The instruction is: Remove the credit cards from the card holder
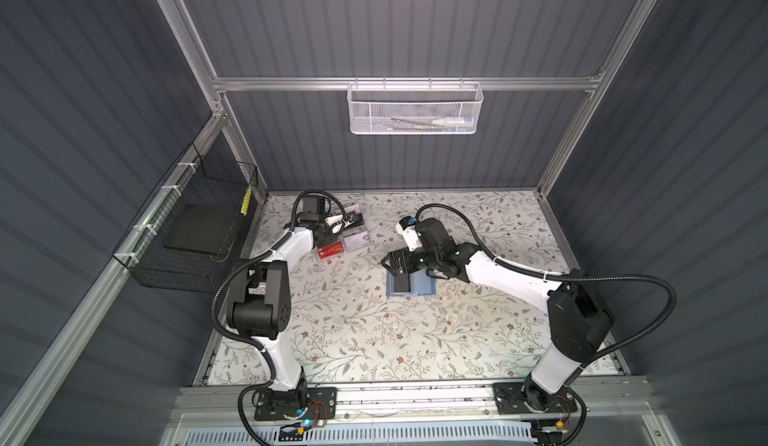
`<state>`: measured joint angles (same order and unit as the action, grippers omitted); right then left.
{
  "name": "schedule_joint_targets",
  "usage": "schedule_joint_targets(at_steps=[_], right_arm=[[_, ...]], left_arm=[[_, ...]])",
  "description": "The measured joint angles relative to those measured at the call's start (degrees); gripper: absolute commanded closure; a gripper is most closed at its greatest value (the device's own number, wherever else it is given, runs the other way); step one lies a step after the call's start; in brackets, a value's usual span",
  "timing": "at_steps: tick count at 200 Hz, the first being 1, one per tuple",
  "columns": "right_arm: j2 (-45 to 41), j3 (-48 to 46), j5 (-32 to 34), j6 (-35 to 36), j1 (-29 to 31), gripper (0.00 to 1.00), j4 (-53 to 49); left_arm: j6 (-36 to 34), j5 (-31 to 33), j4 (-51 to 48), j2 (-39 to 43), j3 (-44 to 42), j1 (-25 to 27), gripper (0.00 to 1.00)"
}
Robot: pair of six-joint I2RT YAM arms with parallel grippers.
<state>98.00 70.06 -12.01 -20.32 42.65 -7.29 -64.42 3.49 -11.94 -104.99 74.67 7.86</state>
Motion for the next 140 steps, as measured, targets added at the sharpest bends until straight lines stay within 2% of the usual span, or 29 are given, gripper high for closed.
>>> schedule_joint_targets(at_steps=[32,41,80,140], right_arm=[[0.0,0.0,0.0,-0.02,0.04,0.01,0.0],[0.0,0.0,-0.02,0.0,0.04,0.01,0.0],[0.0,0.0,0.0,0.0,0.04,0.01,0.0],[0.0,0.0,0.0,0.0,0.04,0.01,0.0]], left_arm=[[0.61,-0.07,2.82,0.74,-2.62,0.0,0.48],[0.72,-0.09,3.19,1.05,-3.1,0.0,0.42],[2.25,-0.66,7.32,3.52,-5.73,0.0,0.28],[2.69,-1.09,9.4,4.48,-6.93,0.0,0.26]])
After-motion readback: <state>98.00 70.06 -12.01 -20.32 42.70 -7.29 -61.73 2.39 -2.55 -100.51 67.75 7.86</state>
